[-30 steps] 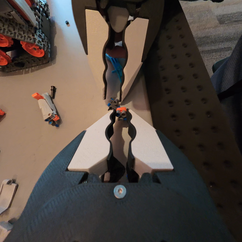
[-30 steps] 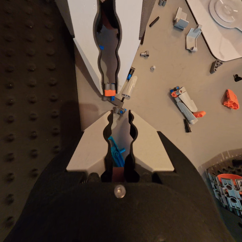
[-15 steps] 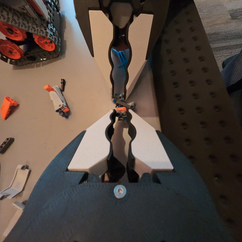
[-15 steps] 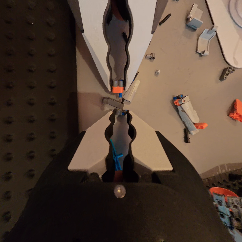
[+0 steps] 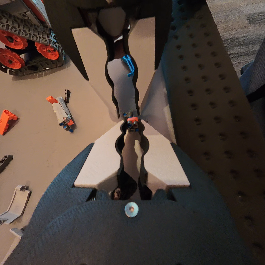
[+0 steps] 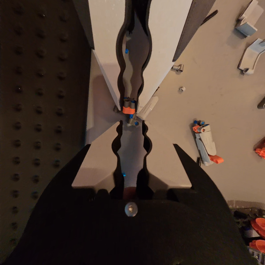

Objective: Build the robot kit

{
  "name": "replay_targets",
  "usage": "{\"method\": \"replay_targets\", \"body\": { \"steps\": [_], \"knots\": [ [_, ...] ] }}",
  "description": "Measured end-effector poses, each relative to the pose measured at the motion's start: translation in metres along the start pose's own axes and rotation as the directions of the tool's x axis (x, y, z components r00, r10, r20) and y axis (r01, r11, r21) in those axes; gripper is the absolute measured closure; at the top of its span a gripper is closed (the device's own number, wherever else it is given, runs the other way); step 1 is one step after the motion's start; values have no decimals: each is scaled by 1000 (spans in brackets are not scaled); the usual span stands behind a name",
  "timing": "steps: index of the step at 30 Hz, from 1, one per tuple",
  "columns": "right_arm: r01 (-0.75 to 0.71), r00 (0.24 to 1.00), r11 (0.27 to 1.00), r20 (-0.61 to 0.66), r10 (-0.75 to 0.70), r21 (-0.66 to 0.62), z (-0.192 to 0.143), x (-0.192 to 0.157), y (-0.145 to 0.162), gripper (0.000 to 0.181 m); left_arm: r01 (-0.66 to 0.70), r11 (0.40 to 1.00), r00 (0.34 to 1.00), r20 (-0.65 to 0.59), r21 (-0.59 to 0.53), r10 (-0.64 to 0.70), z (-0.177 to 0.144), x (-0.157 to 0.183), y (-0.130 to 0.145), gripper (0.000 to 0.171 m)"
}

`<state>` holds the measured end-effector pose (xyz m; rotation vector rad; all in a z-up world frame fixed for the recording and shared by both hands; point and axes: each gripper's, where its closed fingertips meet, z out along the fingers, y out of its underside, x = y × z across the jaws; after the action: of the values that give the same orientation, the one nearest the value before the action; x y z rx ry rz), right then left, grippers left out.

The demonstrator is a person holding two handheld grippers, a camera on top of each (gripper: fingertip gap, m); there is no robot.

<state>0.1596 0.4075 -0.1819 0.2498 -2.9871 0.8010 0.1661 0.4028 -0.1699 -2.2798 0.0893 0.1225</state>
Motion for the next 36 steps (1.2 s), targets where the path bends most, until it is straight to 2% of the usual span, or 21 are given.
{"method": "replay_targets", "body": {
  "steps": [4,10,14,21,25,36],
  "knots": [
    [-29,999,998,-24,30,59,-1,2,-4,157,-12,999,1000,-1,-39,12,3,0,9,157],
    [-74,994,995,-75,79,73,1,3,3,158,4,1000,1000,6,-1,-4,-1,-4,4,158],
    [-73,989,988,-115,89,137,-1,8,0,166,4,1000,1000,7,-11,-4,3,-6,7,158],
    [-63,991,987,-105,79,146,4,8,2,168,-4,1000,1000,14,-28,4,5,-6,10,158],
    [-54,992,985,-108,72,161,3,8,3,168,-42,996,999,31,-80,44,9,-6,18,158],
    [-48,992,983,-104,68,179,4,8,2,168,-52,995,996,62,-85,57,6,-9,17,155]
  ]
}}
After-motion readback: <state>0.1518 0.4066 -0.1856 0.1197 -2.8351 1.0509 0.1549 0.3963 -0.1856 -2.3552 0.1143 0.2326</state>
